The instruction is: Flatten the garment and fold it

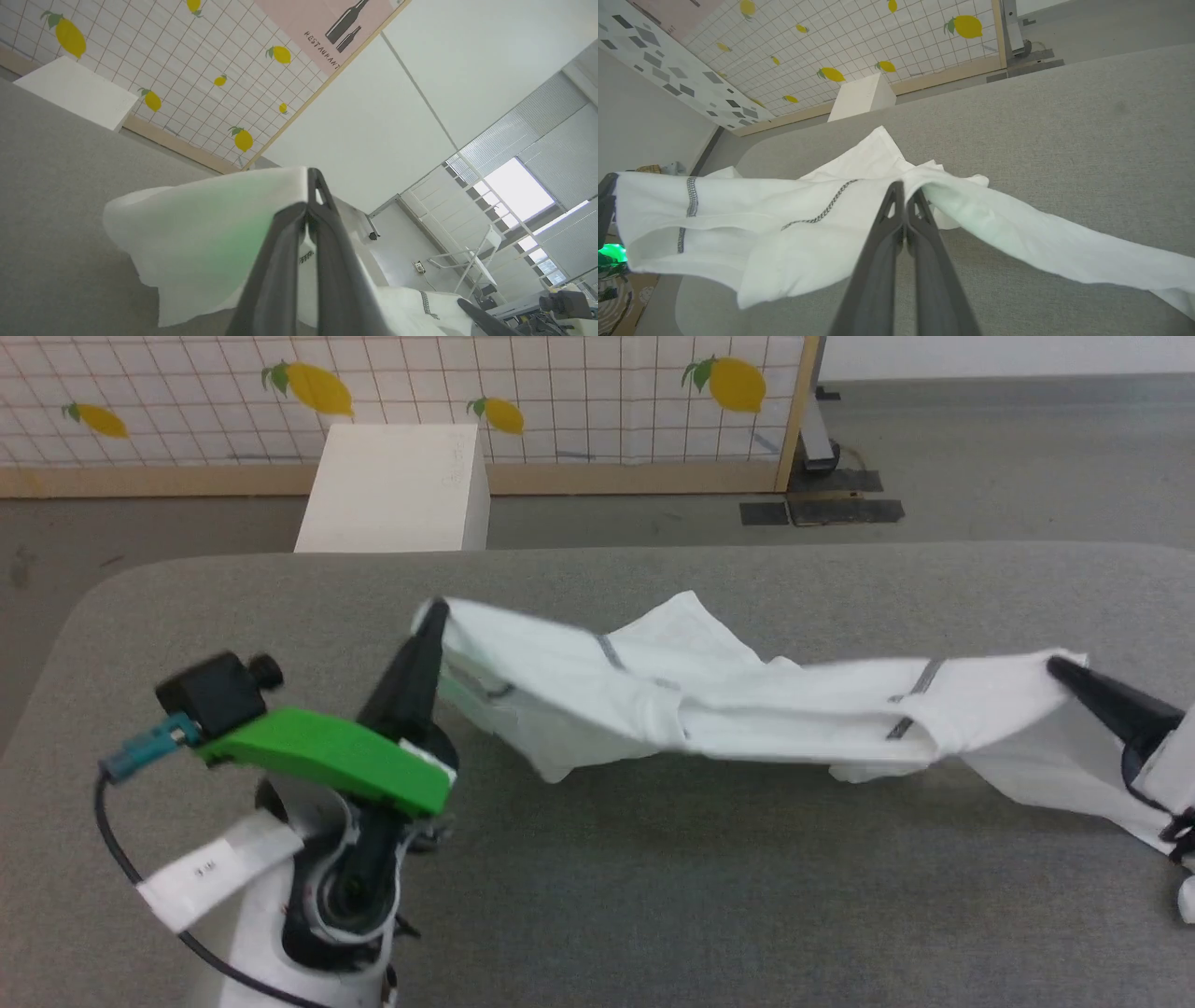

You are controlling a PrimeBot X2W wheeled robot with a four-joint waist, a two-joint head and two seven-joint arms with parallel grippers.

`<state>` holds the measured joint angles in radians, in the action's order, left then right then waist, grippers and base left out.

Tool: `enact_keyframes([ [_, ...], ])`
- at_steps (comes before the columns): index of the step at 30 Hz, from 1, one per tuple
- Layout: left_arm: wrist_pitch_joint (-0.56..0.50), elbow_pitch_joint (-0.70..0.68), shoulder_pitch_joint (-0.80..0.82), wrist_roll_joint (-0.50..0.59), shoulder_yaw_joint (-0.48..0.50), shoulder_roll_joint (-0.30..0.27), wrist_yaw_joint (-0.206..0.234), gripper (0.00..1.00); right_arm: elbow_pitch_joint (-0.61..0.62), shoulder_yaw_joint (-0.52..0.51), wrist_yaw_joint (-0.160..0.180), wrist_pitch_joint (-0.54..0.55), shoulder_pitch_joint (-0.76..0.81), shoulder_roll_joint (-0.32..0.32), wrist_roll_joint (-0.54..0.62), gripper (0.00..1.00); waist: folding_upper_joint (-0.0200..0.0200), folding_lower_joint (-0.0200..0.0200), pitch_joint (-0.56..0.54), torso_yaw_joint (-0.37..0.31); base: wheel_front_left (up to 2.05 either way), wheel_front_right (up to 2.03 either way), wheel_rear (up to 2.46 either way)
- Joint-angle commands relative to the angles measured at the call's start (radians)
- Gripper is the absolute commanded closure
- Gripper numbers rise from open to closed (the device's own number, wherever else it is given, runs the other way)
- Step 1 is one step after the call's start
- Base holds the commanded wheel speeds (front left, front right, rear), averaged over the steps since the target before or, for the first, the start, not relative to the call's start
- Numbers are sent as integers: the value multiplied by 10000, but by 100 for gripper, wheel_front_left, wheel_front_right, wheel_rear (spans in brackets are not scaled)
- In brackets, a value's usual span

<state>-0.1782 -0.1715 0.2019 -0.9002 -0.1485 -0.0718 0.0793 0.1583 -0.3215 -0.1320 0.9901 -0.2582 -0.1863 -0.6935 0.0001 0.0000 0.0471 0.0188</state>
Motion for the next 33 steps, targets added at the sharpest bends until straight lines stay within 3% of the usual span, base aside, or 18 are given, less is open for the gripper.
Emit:
enact_keyframes([
  [1,-61,-160,627,-28,178,-148,-52,100,203,-193,13,106,-462,155,-141,100,-1,0,-264,-112,0,0,0],
  [10,-453,361,4009,153,976,-943,222,100,-50,-1198,13,219,-3608,940,29,100,-1,0,-140,-11,0,0,0],
  [21,-369,3178,8126,905,1090,-1644,421,100,-1993,-925,13,-629,-7533,1295,1748,100,-1,0,1276,112,0,0,0],
  [27,37,4584,9887,1356,1083,-1833,573,100,-3347,-806,13,-1448,-9379,1340,2614,100,-1,0,2366,56,0,0,0],
  [33,597,5707,11388,1709,1207,-2005,835,100,-5037,-860,13,-2963,-11115,1356,3399,100,-1,0,3207,-74,0,0,0],
])
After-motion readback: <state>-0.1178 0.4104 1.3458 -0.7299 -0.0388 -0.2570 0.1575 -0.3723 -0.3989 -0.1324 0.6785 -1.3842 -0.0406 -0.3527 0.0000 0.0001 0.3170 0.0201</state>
